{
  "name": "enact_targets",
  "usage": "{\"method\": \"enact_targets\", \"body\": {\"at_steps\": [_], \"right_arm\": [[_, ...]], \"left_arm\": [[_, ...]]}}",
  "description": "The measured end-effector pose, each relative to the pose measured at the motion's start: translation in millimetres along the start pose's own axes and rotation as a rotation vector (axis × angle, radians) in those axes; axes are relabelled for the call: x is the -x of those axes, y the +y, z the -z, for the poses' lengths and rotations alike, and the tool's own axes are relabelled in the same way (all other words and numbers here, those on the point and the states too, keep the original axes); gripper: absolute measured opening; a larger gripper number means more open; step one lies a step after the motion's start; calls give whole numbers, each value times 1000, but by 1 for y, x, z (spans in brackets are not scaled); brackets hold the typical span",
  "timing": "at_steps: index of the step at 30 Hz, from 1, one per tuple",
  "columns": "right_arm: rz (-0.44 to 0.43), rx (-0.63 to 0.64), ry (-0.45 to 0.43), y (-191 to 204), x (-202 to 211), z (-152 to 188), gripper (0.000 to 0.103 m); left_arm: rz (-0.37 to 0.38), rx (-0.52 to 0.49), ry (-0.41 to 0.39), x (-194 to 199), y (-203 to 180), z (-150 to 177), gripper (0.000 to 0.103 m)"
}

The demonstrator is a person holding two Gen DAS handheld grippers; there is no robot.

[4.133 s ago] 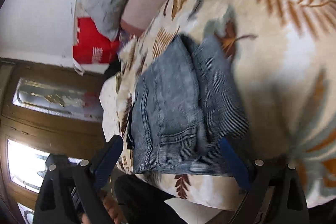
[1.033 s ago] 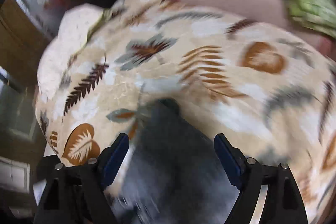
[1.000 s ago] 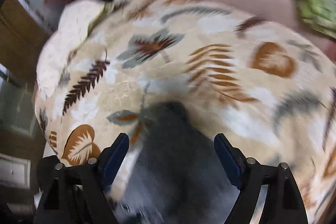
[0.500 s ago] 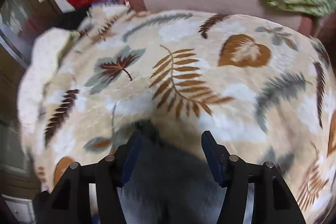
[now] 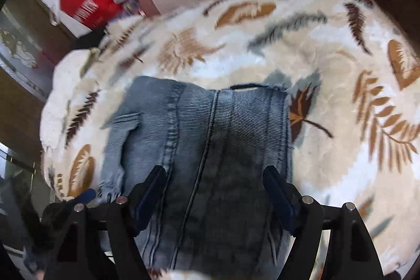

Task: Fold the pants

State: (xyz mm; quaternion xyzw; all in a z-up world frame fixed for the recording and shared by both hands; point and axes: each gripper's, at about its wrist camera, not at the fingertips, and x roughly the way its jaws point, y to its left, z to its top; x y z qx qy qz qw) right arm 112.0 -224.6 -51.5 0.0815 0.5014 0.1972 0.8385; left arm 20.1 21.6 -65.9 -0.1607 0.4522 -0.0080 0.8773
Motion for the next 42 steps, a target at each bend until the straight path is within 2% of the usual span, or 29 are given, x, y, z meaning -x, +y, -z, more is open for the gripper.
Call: {"method": "enact_targets", "body": {"at_steps": [2, 3, 4, 5, 6, 8, 11, 14, 16, 19, 27, 35, 42], "right_arm": [[-29, 6, -5, -6, 4, 14, 86], [-24, 0, 26, -12, -4, 22, 88], [-9, -10, 106, -22, -24, 31, 90], [-19, -24, 108, -29, -26, 35, 90], [-73, -59, 67, -36, -17, 36, 90], [-173, -129, 43, -49, -4, 32, 90], [-226, -211, 5, -77, 11, 22, 89], [-308, -292, 54, -99, -2, 15, 89], [-367, -304, 96, -104, -16, 11, 89], [-391, -322, 126, -106, -37, 8, 90], [-375, -299, 146, -94, -38, 4, 89], [-335, -281, 165, -79, -46, -1, 90], [-294, -250, 167, -75, -49, 0, 87]], "left_arm": [[-2, 19, -15, 4, 7, -3, 83], [21, 40, 2, 1, 13, -7, 83], [39, 57, 24, -2, 18, -9, 83], [61, 75, 42, -4, 22, -11, 83], [96, 94, 52, -6, 28, -14, 83], [130, 109, 50, -6, 34, -20, 83], [198, 116, 49, -9, 35, -32, 83], [270, 126, 90, -26, 27, -44, 83], [262, 133, 117, -41, 21, -49, 83], [232, 109, 161, -60, 11, -49, 83], [189, 80, 152, -69, 0, -53, 84], [127, 25, 134, -73, -9, -53, 85], [102, -7, 126, -74, -13, -52, 85]]}}
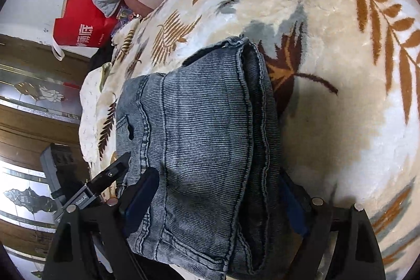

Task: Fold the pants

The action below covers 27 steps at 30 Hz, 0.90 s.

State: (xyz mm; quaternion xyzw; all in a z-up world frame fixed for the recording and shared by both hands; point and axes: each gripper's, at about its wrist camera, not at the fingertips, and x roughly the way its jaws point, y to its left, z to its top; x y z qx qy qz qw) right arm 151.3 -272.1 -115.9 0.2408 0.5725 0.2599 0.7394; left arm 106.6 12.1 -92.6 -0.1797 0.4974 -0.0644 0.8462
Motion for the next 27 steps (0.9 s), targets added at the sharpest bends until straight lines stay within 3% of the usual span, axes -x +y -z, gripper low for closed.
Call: {"method": "enact_targets", "body": {"at_steps": [2, 6, 11, 15, 16, 17, 18, 19, 24, 27], "right_arm": [[32, 15, -1, 2, -2, 1, 80], [51, 42, 2, 3, -2, 2, 76], [-46, -17, -19, -12, 1, 2, 83], [-73, -12, -9, -16, 2, 1, 81], [-49, 4, -3, -15, 2, 2, 72], [-25, 13, -1, -13, 3, 2, 55], [-7, 18, -3, -12, 4, 3, 44], [-21, 18, -4, -12, 6, 5, 29], [0, 90, -52, 9, 19, 10, 20], [-12, 144, -92, 32, 37, 10, 19]], "left_arm": [[-9, -6, 0, -1, -2, 0, 85], [-34, -15, -7, -2, -5, 1, 85], [-18, 14, 1, -4, -1, 1, 91], [-10, 4, 38, -6, -2, -3, 92], [-13, -1, 43, -6, -3, -4, 84], [-5, -10, 45, -5, -4, -4, 68], [18, -26, 46, -2, -9, -4, 46], [-2, -39, 32, 1, -12, -4, 35], [-69, -116, -15, 17, -25, -1, 21], [-79, -151, -68, 37, -33, -5, 20]]}}
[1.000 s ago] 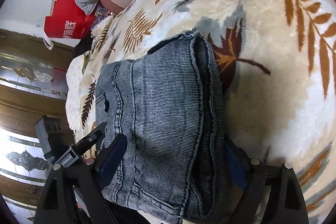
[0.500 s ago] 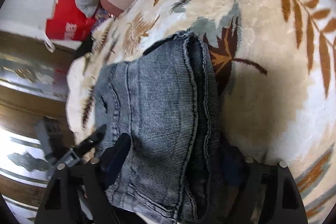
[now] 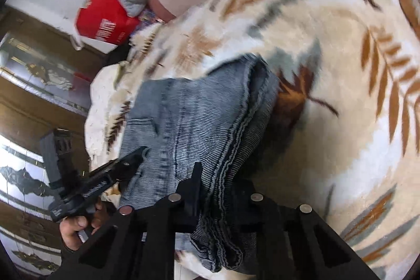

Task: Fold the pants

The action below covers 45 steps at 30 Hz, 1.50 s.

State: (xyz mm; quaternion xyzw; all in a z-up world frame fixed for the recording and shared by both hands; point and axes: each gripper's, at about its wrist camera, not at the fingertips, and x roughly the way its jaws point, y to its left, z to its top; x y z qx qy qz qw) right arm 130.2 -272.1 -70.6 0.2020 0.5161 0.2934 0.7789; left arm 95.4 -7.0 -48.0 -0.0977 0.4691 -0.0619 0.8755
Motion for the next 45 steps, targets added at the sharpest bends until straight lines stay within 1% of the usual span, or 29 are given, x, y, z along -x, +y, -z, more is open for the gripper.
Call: {"method": "enact_targets", "body": {"at_steps": [2, 3, 7, 8, 10, 12, 16, 18, 19, 20, 21, 22, 23, 24, 25, 27, 29, 31, 32, 33, 34, 35, 36, 37, 38, 40, 42, 44, 45], "right_arm": [[8, 41, -23, 16, 9, -7, 19], [6, 54, -36, 23, 12, -12, 19], [-13, 105, -100, 50, 24, -48, 19], [-21, 116, -134, 56, 23, -57, 19], [-12, 142, -140, 67, 16, -73, 19], [5, 158, -138, 70, 6, -83, 19], [23, 128, -104, 56, -31, -99, 19], [26, 97, -89, 42, -47, -101, 20], [37, 69, -66, 27, -60, -101, 25], [75, 50, -43, 18, -72, -100, 27], [121, 31, -24, 9, -82, -99, 31], [155, 4, -5, -2, -91, -97, 42], [142, -14, -13, -6, -90, -95, 44], [128, -22, -30, -8, -84, -92, 46], [143, -5, -57, -4, -74, -89, 49], [185, 30, -100, 7, -57, -83, 51], [160, 71, -146, 23, -39, -70, 55], [171, 115, -175, 38, -31, -54, 60], [191, 139, -177, 44, -34, -46, 63], [227, 173, -159, 48, -43, -40, 64], [272, 190, -122, 45, -55, -34, 65], [332, 197, -69, 40, -69, -32, 66], [377, 205, -20, 33, -81, -30, 66], [384, 208, -17, 29, -86, -29, 68], [386, 200, -28, 31, -81, -29, 69], [402, 197, -21, 41, -68, -30, 69], [412, 248, -67, 56, -54, -30, 70], [413, 279, -109, 67, -48, -30, 80], [407, 284, -111, 67, -51, -31, 82]], "left_arm": [[-3, -13, -49, 15, -2, -8, 20], [-4, -12, -85, 26, 1, -16, 20], [-9, -15, -157, 42, 11, -46, 20], [-15, -12, -165, 42, 15, -53, 20], [-22, -5, -164, 36, 26, -67, 20], [-25, 8, -154, 25, 36, -72, 20], [-19, 25, -118, -11, 48, -78, 21], [-9, 44, -66, -38, 57, -75, 25], [-17, 59, -32, -51, 62, -72, 33], [-38, 72, 10, -65, 67, -68, 40], [-63, 87, 2, -71, 73, -64, 57], [-78, 101, -22, -67, 75, -62, 70], [-91, 115, -34, -61, 78, -60, 73], [-95, 120, -41, -50, 79, -58, 73], [-103, 120, -50, -42, 78, -56, 73], [-129, 106, -80, -21, 73, -48, 73], [-133, 82, -125, 3, 67, -35, 76], [-167, 61, -153, 12, 58, -25, 80], [-184, 45, -155, 11, 54, -24, 81], [-224, 22, -134, 3, 51, -23, 81], [-261, 6, -90, -9, 49, -21, 81], [-279, -5, -50, -21, 47, -20, 81], [-300, -5, -48, -29, 47, -17, 82], [-317, -2, -67, -28, 47, -17, 85], [-330, -3, -68, -24, 46, -19, 85], [-319, 0, -76, -12, 45, -22, 85], [-306, 0, -110, -1, 44, -24, 85], [-315, -1, -118, -2, 43, -22, 85], [-325, -15, -87, -10, 44, -22, 85]]}}
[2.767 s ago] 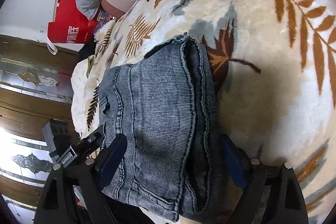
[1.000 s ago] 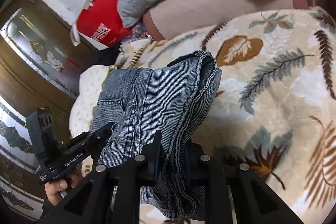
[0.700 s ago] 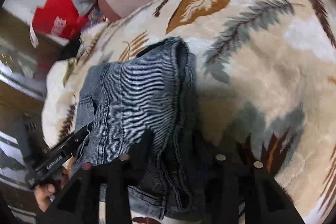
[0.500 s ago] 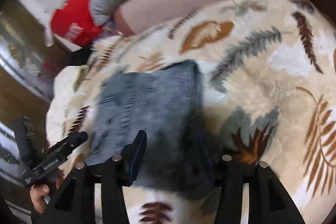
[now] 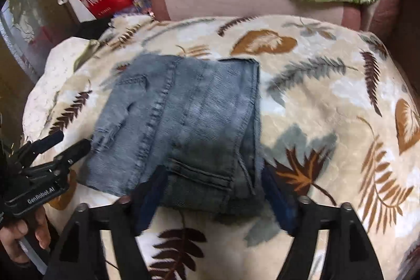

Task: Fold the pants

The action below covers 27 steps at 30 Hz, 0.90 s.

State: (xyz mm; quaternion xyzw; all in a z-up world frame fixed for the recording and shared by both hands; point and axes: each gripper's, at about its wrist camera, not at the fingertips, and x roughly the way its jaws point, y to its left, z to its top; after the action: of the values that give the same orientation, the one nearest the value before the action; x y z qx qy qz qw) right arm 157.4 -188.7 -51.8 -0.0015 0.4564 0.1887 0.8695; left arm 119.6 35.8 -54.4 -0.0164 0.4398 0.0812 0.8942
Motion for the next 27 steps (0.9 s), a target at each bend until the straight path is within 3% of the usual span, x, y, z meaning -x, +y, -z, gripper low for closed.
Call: {"method": "enact_targets", "body": {"at_steps": [3, 6, 9, 12, 15, 17, 18, 20, 24, 27], "right_arm": [[40, 19, 150, -2, -44, 8, 83], [-5, -47, 130, -13, -33, 4, 84], [16, -20, 64, -10, -13, -14, 84], [15, -3, 11, -6, -4, -44, 84], [49, 2, 7, -3, -21, -75, 84], [78, -23, 36, -10, -46, -88, 84], [108, -34, 84, -14, -66, -91, 84], [84, -65, 184, -14, -104, -89, 84], [57, -91, 137, -19, -83, -86, 85], [53, -61, 66, -17, -41, -73, 85]], "left_arm": [[-2, -12, 30, -12, -5, 6, 86], [1, -3, 22, -8, -4, 4, 86], [1, -5, 24, -10, -4, 3, 86], [14, 7, 34, -12, -2, 3, 86], [27, 15, 37, -14, 1, 3, 87], [29, 29, 40, -16, 3, 3, 89], [32, 38, 42, -17, 3, 4, 89], [35, 45, 45, -17, 4, 4, 89], [29, 46, 46, -15, 4, 4, 89], [36, 65, 51, -6, 5, 4, 89]]}}
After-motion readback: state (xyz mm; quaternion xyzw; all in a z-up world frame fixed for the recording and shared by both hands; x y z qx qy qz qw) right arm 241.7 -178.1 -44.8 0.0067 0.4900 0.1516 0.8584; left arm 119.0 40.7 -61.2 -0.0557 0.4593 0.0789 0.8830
